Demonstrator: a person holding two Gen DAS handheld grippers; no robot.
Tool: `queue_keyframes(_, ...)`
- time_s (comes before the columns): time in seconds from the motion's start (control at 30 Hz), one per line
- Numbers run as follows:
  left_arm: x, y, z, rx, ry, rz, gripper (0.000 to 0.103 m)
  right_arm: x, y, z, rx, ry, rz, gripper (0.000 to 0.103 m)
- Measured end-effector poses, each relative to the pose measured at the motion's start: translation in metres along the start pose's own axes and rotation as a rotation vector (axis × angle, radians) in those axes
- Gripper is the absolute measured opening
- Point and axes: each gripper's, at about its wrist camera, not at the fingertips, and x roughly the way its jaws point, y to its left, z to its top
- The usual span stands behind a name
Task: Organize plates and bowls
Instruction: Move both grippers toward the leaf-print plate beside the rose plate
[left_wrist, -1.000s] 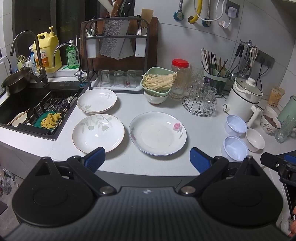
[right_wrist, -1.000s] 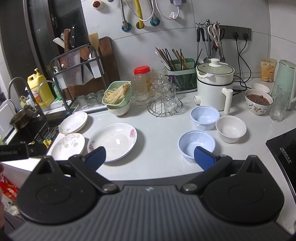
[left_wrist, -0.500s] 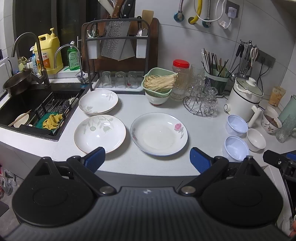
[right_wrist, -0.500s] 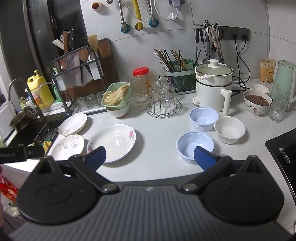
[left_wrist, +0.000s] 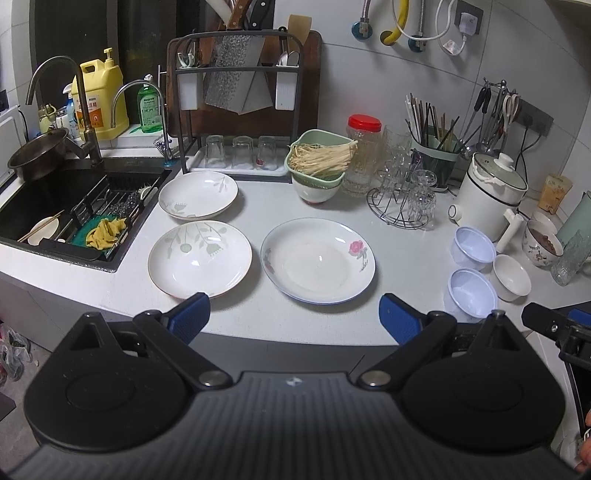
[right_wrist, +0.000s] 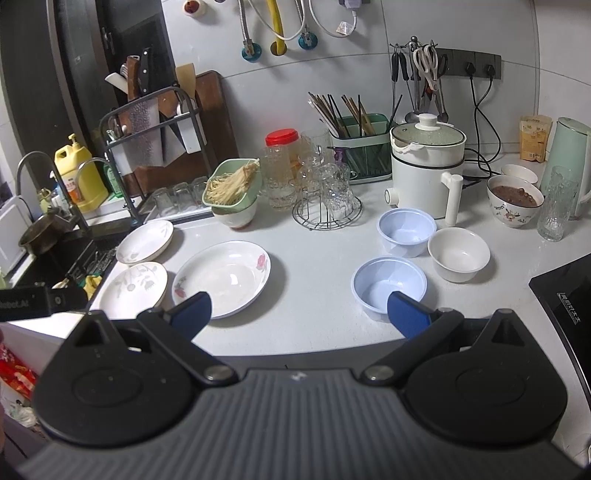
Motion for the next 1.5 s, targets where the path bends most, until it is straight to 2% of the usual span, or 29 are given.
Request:
queue_keyframes(0.73, 0.008, 0.005, -0.001, -0.013, 0.024, 0.004, 0.1, 0.003, 0.002, -0.003, -0.004, 0.014, 0.023, 0.103)
queue_keyframes(0.87, 0.007, 0.005, -0.002, 0.009, 0.017, 0.025, 0.1, 0.004, 0.003, -0.003, 0.003, 0.016, 0.058, 0.103)
queue_keyframes(1.03, 0.007, 0.006, -0.002, 0.025, 0.037, 0.023, 0.1, 0.006, 0.01, -0.006, 0.009, 0.016, 0.038, 0.103)
queue_keyframes(1.13, 0.006, 0.009, -0.003, 0.048, 0.036, 0.051, 0.1, 0.005, 0.012, -0.008, 0.014, 0.013, 0.042, 0.103)
queue_keyframes(1.27, 0.009, 0.016, -0.004, 0.035, 0.064, 0.037, 0.1, 0.006, 0.015, -0.011, 0.038, 0.029, 0.074, 0.103)
queue_keyframes(1.5, 0.02, 0.016, 0.004, 0.043, 0.088, 0.022, 0.1, 0.011, 0.016, -0.013, 0.1, 0.034, 0.067, 0.103)
